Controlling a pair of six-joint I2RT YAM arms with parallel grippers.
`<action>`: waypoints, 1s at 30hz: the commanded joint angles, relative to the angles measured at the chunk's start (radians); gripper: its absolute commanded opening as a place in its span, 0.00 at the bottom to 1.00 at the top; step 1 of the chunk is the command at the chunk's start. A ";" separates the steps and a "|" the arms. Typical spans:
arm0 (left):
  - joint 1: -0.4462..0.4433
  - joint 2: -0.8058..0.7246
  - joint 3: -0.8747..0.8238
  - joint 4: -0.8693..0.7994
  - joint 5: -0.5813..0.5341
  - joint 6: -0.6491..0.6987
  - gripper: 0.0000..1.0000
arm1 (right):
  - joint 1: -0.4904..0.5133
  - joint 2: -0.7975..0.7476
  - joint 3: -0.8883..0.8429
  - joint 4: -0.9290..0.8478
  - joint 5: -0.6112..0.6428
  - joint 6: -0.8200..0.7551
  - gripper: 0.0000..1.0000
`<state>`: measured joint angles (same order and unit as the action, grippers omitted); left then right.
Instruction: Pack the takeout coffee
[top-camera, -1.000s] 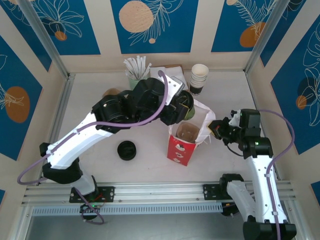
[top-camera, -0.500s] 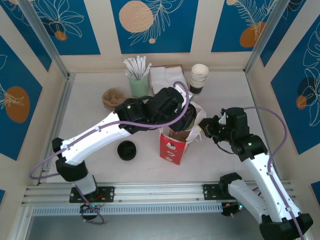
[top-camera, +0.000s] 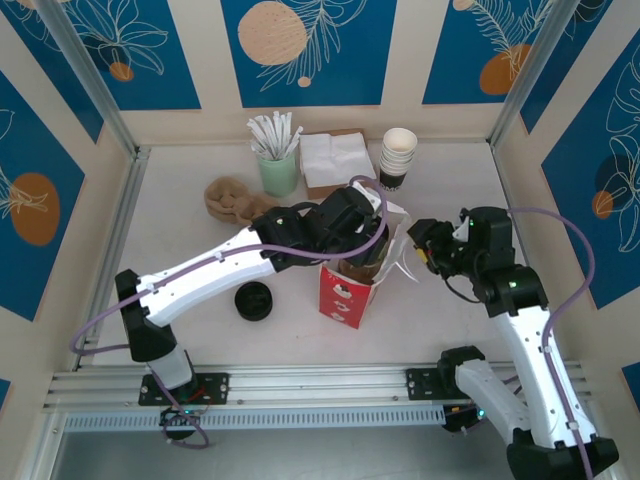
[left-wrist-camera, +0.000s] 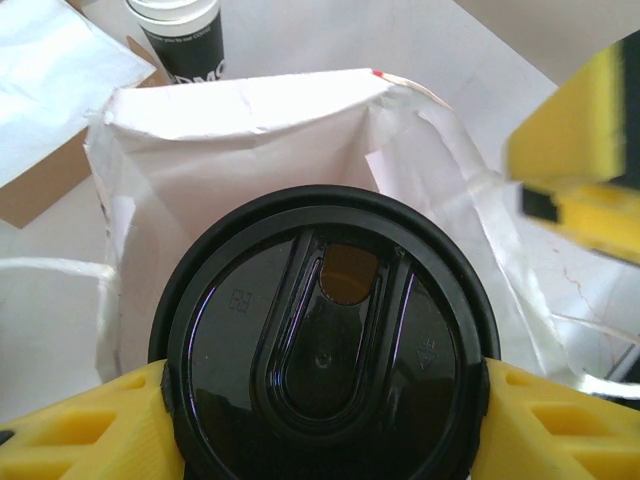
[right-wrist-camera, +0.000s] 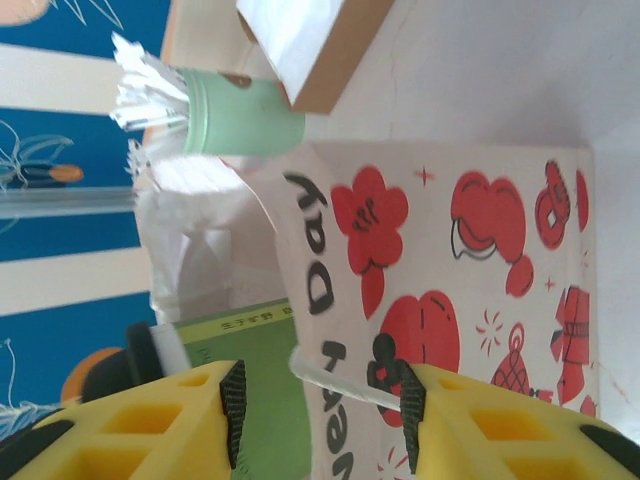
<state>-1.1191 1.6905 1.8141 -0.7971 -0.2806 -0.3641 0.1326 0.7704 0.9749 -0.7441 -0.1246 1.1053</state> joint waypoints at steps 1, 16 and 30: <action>0.018 0.025 -0.010 0.068 -0.032 0.006 0.64 | -0.077 0.002 0.076 -0.089 -0.066 -0.112 0.49; 0.044 0.097 -0.021 0.100 -0.072 0.051 0.63 | -0.133 0.234 0.271 -0.234 -0.199 -0.313 0.50; 0.040 0.137 0.196 -0.084 -0.016 0.016 0.63 | -0.036 0.408 0.469 -0.424 -0.233 -0.259 0.50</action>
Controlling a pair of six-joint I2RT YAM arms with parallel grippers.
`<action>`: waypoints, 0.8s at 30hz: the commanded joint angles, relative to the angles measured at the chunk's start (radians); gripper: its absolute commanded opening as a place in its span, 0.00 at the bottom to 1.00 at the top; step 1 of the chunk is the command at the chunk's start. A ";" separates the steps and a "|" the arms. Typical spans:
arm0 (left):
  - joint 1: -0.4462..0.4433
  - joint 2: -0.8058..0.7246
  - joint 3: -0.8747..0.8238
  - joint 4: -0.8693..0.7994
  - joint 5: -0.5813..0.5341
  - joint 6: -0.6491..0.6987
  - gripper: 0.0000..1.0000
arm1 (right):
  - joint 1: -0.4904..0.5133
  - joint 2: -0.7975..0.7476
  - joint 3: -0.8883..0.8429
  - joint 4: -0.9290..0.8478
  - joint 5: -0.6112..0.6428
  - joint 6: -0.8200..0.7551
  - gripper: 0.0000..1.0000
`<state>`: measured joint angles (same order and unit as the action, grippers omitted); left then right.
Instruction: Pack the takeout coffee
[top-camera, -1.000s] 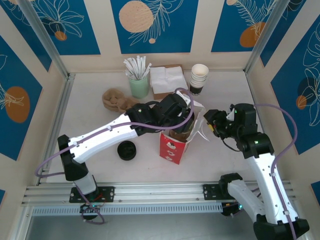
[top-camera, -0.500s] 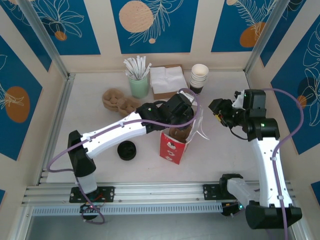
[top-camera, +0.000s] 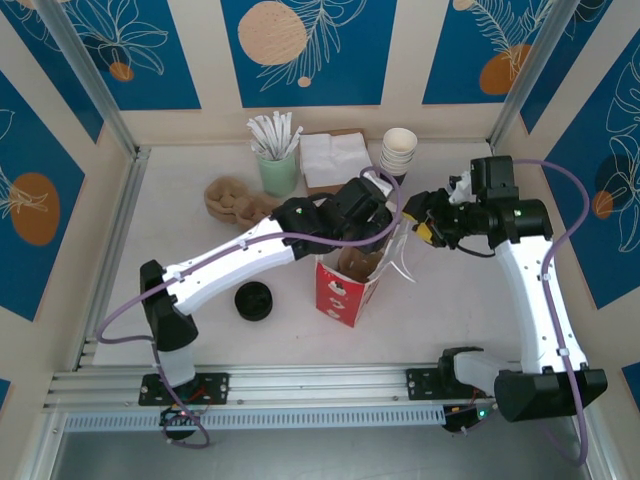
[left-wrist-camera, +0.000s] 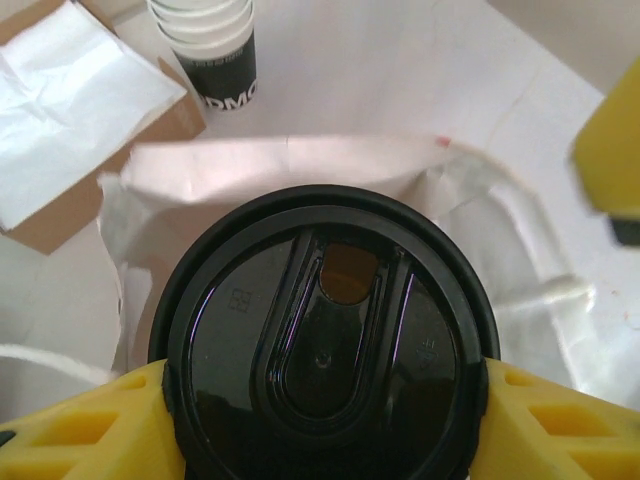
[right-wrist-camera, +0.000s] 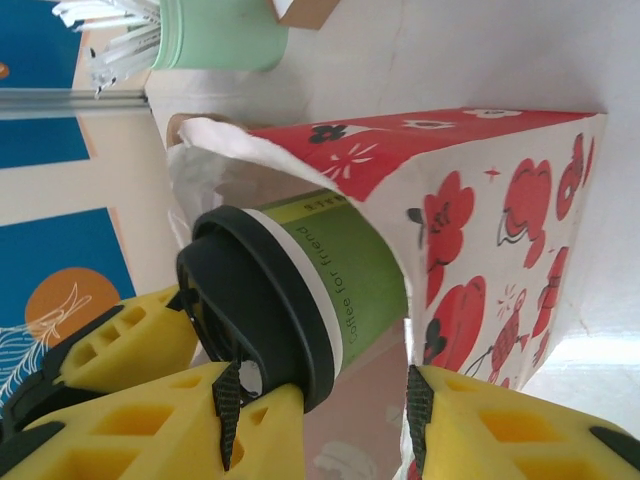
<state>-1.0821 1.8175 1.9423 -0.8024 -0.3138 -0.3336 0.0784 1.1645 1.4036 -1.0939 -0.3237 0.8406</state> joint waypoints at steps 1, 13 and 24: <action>0.002 0.013 0.084 -0.091 0.015 -0.021 0.63 | 0.020 0.017 0.039 -0.079 -0.032 0.002 0.50; -0.039 0.039 0.057 -0.105 -0.044 -0.123 0.61 | -0.023 0.036 0.045 -0.158 -0.018 -0.102 0.51; -0.055 0.084 0.002 -0.048 -0.088 -0.170 0.60 | -0.026 0.081 0.021 -0.141 -0.040 -0.111 0.50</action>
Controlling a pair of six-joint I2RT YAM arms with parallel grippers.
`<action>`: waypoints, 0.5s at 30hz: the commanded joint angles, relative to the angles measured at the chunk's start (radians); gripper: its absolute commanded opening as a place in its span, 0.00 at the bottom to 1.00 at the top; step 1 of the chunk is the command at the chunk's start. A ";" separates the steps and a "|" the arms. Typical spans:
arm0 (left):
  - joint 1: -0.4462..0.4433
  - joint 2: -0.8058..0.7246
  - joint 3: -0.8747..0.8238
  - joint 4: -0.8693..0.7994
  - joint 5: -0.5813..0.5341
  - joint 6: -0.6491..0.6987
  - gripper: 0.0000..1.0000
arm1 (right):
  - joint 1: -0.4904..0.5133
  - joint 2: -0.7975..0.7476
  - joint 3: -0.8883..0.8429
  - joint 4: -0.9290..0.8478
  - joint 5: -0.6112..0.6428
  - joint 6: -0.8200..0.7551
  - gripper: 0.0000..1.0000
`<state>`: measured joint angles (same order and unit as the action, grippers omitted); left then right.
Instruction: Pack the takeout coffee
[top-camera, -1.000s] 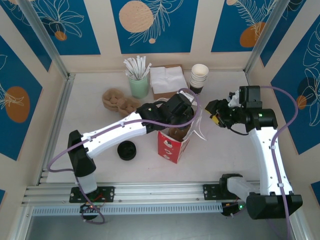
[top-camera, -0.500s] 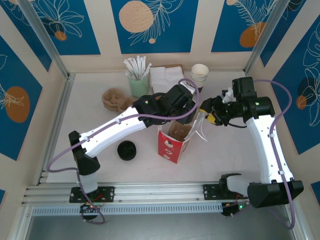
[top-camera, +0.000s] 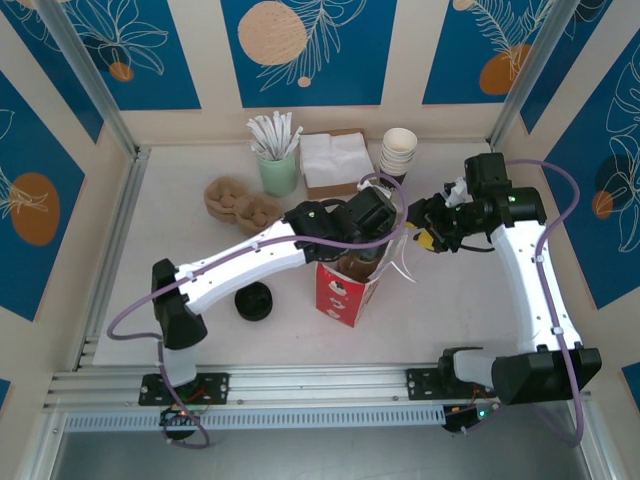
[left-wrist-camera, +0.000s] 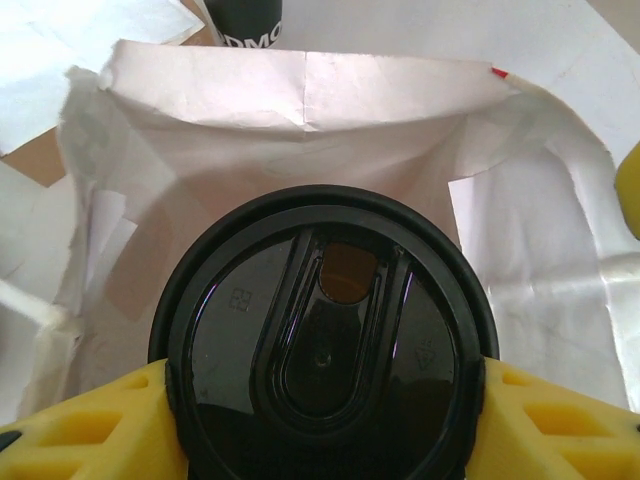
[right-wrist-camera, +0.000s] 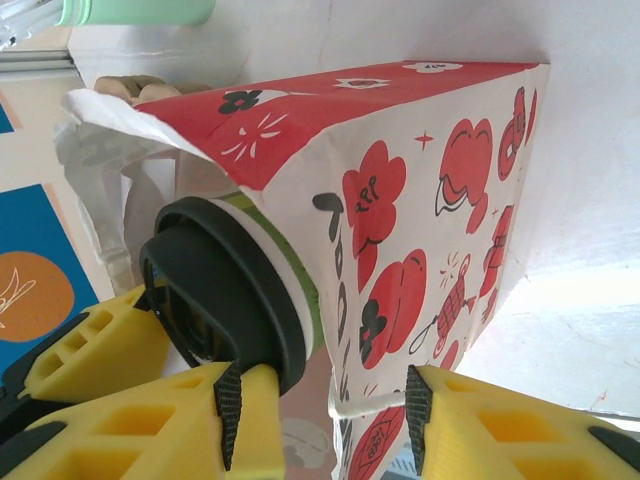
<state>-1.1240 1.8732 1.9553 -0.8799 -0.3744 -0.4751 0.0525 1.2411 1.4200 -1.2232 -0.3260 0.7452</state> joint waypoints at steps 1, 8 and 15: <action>-0.013 0.031 -0.014 0.030 -0.029 -0.033 0.61 | 0.001 0.004 0.001 -0.008 -0.038 -0.016 0.49; -0.013 0.014 -0.083 0.072 -0.087 -0.030 0.60 | 0.020 0.009 -0.025 0.002 -0.030 -0.006 0.48; -0.013 -0.026 -0.184 0.182 -0.088 0.016 0.61 | 0.060 0.048 -0.015 0.001 -0.019 0.004 0.43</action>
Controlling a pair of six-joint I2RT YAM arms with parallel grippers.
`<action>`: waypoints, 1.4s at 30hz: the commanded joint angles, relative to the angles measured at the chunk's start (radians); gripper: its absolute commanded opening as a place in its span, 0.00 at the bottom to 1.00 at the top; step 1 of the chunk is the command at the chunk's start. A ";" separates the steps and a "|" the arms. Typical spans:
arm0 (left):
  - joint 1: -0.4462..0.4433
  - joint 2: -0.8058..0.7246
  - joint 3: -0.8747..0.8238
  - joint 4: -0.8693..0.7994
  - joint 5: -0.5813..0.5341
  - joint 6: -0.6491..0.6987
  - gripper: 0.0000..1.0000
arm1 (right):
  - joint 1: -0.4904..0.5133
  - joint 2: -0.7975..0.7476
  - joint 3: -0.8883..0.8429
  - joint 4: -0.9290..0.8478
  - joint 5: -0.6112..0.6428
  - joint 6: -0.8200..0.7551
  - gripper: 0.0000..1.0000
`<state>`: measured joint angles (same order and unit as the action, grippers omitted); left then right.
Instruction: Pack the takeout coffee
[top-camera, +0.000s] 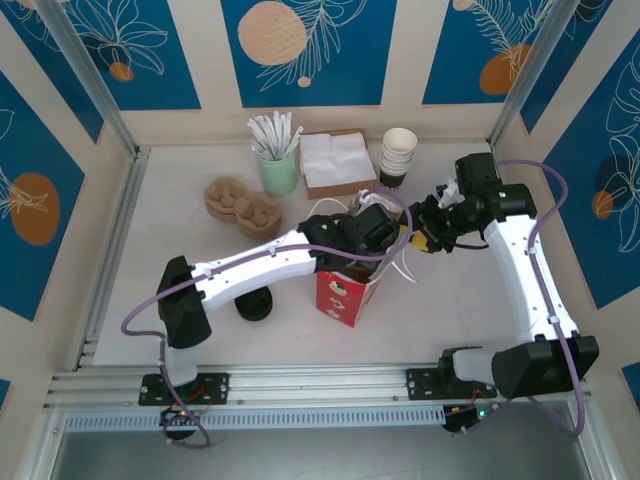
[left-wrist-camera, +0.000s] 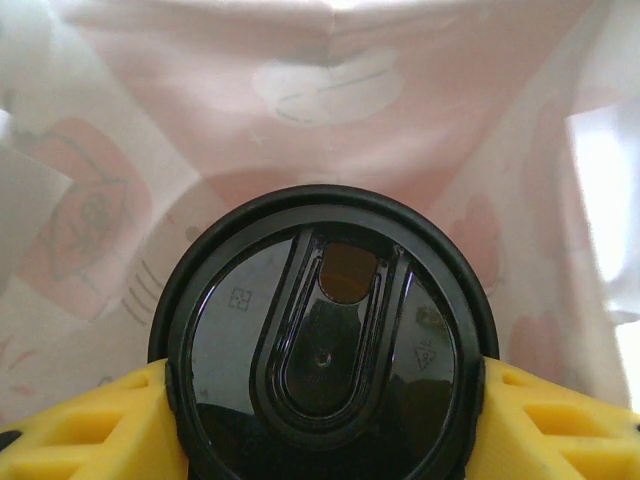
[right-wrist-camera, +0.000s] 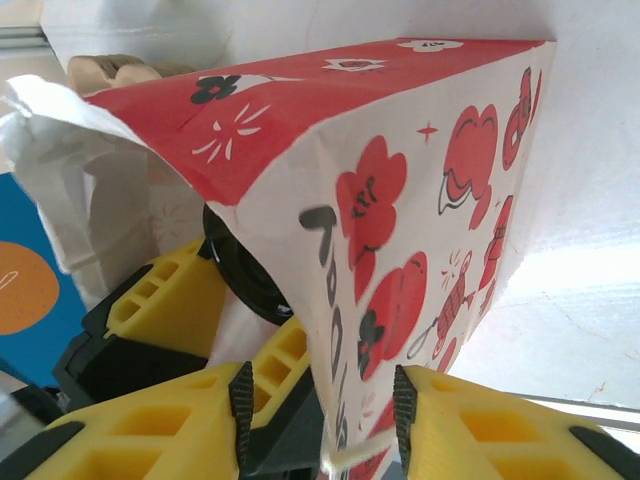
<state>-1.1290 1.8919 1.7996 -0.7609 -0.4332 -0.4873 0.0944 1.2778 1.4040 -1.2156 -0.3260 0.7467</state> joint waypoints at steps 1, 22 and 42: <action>-0.008 -0.046 -0.034 0.070 -0.032 0.037 0.61 | 0.023 0.013 0.001 -0.003 -0.014 0.004 0.43; 0.035 -0.150 -0.103 0.112 0.035 0.075 0.60 | 0.042 -0.052 -0.062 0.197 -0.100 -0.148 0.00; 0.044 -0.166 -0.159 0.167 0.051 0.063 0.60 | 0.033 -0.281 -0.355 0.477 -0.198 -0.218 0.00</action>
<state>-1.0939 1.7466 1.6581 -0.6193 -0.3859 -0.4202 0.1307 1.0046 1.0653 -0.7799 -0.4728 0.5556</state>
